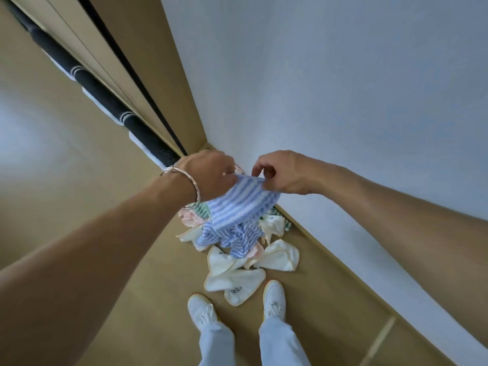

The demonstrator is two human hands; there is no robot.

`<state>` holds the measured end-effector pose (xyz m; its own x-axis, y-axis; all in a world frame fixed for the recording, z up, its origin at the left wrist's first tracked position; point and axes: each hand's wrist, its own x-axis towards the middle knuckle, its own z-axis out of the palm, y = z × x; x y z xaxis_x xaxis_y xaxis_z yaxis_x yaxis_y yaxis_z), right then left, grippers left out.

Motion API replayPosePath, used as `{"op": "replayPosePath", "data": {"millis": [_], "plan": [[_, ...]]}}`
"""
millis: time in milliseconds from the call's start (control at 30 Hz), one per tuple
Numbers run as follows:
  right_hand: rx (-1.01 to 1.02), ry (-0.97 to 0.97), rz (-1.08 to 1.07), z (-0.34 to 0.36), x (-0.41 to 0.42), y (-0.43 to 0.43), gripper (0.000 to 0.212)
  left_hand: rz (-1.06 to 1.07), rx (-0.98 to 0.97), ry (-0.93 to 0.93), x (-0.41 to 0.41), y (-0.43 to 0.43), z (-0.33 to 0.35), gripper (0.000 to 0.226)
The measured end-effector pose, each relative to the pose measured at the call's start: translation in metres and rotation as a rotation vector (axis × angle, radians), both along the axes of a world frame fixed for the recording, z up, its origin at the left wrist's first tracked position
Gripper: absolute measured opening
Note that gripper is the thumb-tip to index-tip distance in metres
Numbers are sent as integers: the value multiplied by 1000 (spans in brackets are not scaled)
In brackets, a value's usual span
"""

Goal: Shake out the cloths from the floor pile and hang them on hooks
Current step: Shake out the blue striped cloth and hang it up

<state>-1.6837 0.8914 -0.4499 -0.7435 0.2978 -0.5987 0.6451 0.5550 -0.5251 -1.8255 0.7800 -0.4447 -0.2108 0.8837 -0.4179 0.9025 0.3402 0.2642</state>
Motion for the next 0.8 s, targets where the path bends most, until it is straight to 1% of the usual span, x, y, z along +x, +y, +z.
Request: {"op": "replayPosePath", "data": {"millis": [100, 267, 333, 400, 533, 700, 800], "plan": [[100, -11, 96, 84, 2, 4, 4, -2, -37, -18, 1, -2, 95, 20], [188, 94, 82, 195, 7, 4, 15, 37, 26, 31, 1, -5, 234, 26], [191, 115, 69, 225, 11, 4, 18, 55, 82, 55, 1, -12, 276, 31], [211, 112, 78, 250, 19, 3, 22, 73, 153, 93, 2, -22, 310, 28], [234, 103, 72, 283, 29, 1, 34, 173, 318, 137, 5, -43, 347, 23], [288, 147, 104, 328, 30, -7, 26, 255, 377, 199, 7, -56, 368, 25], [314, 171, 77, 359, 32, -10, 21, 261, 392, 218, 6, -57, 382, 27]]}}
